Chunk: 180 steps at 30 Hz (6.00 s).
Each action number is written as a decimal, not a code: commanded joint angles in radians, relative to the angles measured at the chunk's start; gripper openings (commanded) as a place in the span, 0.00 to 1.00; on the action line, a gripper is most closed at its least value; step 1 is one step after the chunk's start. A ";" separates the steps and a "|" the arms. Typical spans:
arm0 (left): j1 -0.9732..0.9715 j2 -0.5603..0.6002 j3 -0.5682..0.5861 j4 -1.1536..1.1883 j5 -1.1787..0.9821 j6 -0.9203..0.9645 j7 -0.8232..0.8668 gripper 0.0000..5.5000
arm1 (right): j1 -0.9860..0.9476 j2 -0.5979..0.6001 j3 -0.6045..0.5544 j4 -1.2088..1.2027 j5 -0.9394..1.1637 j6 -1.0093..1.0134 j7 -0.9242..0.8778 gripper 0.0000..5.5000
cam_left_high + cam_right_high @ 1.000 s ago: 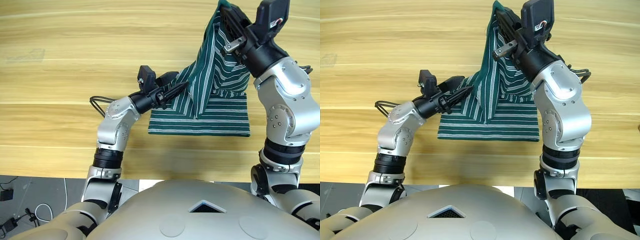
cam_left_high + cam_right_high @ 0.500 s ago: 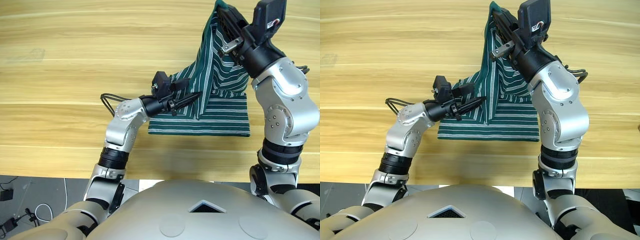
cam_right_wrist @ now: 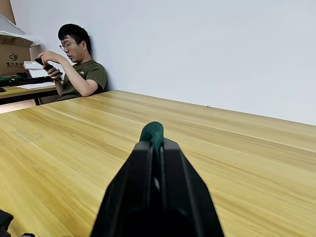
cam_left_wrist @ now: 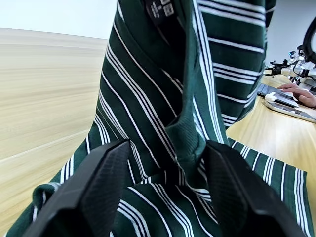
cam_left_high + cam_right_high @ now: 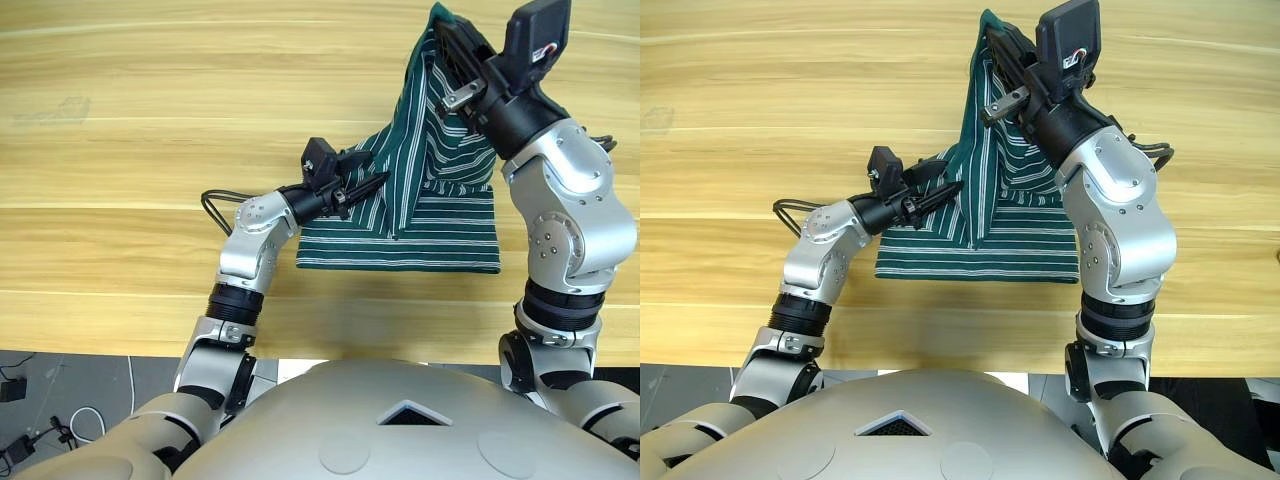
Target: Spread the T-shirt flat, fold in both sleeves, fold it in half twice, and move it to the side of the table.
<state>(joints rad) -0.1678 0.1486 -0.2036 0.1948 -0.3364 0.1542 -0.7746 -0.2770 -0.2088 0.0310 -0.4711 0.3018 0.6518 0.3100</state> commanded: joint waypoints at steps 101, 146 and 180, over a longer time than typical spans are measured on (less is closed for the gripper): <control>0.257 0.721 0.127 -0.658 0.174 -0.024 -0.193 0.00 | 0.247 -0.540 -0.010 0.249 0.215 -0.364 0.896 0.00; -0.443 0.297 -0.154 0.279 0.437 -0.309 0.197 0.51 | -0.159 -0.237 0.143 0.799 -0.290 -0.595 0.216 0.57; -0.104 0.455 -0.078 0.280 0.555 -0.568 0.143 0.51 | -0.207 -0.178 -0.006 1.004 -0.267 -0.808 0.206 0.57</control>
<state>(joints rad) -0.3350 0.5722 -0.2989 0.5685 0.2350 -0.4537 -0.6074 -0.4910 -0.4008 0.0349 0.5634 0.0218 -0.1658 0.5248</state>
